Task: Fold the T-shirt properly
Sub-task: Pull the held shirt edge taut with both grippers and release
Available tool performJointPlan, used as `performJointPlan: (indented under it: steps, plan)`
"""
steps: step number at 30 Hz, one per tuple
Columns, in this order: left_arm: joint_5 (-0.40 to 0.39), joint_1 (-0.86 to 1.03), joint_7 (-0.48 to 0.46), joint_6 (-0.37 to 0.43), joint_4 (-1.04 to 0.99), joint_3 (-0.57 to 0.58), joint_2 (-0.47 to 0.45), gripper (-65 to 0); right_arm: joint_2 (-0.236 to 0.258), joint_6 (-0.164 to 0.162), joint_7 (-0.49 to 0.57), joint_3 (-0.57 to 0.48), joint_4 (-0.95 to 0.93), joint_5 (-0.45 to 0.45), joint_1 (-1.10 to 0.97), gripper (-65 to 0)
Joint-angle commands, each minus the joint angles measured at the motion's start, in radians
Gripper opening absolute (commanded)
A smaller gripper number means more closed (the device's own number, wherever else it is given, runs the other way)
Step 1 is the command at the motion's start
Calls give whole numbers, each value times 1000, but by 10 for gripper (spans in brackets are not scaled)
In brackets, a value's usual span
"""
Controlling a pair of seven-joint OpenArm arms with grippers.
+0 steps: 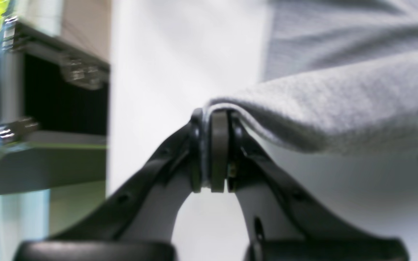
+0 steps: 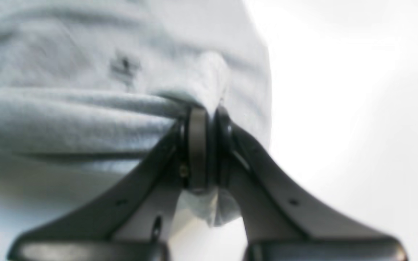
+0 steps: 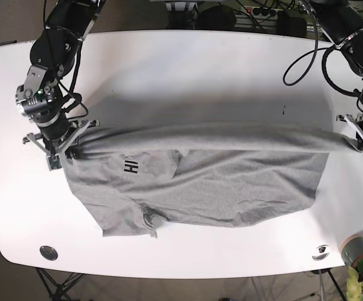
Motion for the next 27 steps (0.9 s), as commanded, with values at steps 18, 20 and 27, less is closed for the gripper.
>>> performJointPlan:
  steps: [18, 20, 27]
  plan:
    - [17, 237, -6, 11, 41, -171, 61, -650, -62, -4, 30, 47, 53, 7, -274, -629]
    - [23, 237, -6, 11, 41, -185, 72, -650, -67, -4, 48, 47, 53, 7, -292, -629]
    - [15, 317, -6, 11, 46, -208, 80, -650, -68, -3, 71, 44, 53, 9, -370, -629]
